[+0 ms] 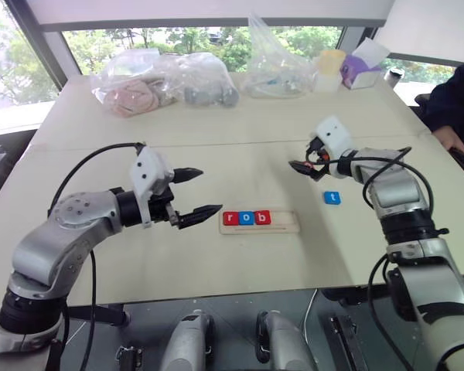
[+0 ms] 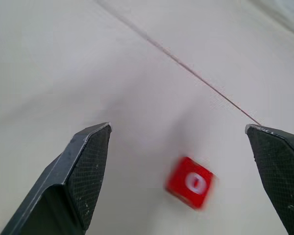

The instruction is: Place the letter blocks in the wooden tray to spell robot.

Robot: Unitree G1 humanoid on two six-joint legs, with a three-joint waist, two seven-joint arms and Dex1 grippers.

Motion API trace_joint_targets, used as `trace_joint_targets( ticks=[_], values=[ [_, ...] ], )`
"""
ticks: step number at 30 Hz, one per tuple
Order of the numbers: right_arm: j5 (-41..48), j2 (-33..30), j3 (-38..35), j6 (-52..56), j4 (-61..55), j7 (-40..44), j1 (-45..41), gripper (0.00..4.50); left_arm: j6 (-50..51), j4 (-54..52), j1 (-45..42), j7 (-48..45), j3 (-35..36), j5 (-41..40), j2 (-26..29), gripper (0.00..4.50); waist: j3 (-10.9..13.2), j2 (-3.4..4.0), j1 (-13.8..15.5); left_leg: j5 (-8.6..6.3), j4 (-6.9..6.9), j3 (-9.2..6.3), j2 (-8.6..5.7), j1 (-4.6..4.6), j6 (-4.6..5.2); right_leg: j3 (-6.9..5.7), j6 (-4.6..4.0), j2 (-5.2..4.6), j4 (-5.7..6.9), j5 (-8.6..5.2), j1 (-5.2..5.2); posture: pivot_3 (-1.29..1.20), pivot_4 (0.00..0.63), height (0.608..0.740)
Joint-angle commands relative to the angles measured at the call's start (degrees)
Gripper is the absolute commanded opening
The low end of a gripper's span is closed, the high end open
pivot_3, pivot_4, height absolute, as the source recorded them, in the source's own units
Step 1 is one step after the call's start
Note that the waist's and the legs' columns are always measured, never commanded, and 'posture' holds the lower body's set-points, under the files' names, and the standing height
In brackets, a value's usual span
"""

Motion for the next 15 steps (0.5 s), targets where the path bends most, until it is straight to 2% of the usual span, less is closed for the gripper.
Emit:
trace_joint_targets(
  ticks=[1,5,9,15],
  values=[
    [0.8,2.6,-2.6,5.2,-2.8,-6.1,0.8,4.43,-1.0,-0.8,-0.6,-0.4,-0.4,0.4,-0.2,4.5,0.0,0.01,0.0,0.0,0.0,0.0,0.0,0.0,0.0,0.0,0.0,0.0,0.01,0.0,0.0,0.0,0.15,0.725],
    [1.0,5.1,-3.4,6.8,-1.1,-10.7,0.7,4.43,-1.3,-0.4,-0.8,-0.8,-1.0,0.5,-0.1,4.5,0.0,0.02,-0.1,0.01,0.01,0.02,-0.02,0.0,0.01,0.01,0.01,0.01,0.02,0.01,0.0,0.0,0.15,0.725],
    [0.0,5.8,-3.3,3.7,6.3,-14.8,-1.6,4.43,-1.3,0.0,-1.3,-1.2,-0.9,0.5,0.1,4.5,0.0,0.02,0.0,0.01,0.01,0.01,-0.03,0.0,0.02,0.0,0.01,0.02,0.0,0.0,0.01,0.0,0.15,0.725],
    [0.9,6.4,-3.1,1.4,13.4,-15.6,-4.1,4.43,-1.2,-0.6,-0.8,-1.1,-0.6,1.1,0.1,4.5,0.0,0.02,-0.7,0.01,0.01,-0.01,-0.02,0.0,0.03,0.01,0.03,0.06,0.02,0.01,0.02,0.0,0.15,0.725]
  ],
)
